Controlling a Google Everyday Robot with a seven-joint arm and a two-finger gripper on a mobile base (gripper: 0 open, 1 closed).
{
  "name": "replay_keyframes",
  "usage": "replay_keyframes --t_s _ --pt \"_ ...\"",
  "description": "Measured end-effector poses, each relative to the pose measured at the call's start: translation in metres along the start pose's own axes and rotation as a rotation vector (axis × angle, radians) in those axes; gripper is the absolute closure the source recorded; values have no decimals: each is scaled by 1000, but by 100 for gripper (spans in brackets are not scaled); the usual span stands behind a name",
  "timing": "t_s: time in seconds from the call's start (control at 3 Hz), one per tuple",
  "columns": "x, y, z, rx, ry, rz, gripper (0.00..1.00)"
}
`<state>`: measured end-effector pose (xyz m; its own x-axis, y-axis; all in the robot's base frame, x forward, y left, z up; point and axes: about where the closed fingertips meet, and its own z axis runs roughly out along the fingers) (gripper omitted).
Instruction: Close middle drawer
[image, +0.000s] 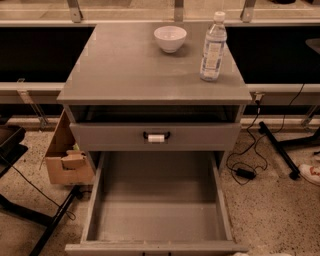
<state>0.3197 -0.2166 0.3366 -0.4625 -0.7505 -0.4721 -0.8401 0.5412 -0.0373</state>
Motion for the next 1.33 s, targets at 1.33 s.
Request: replay_keyframes --t_s 1.33 --pt "-52 -7 57 -21 -136 -41 100"
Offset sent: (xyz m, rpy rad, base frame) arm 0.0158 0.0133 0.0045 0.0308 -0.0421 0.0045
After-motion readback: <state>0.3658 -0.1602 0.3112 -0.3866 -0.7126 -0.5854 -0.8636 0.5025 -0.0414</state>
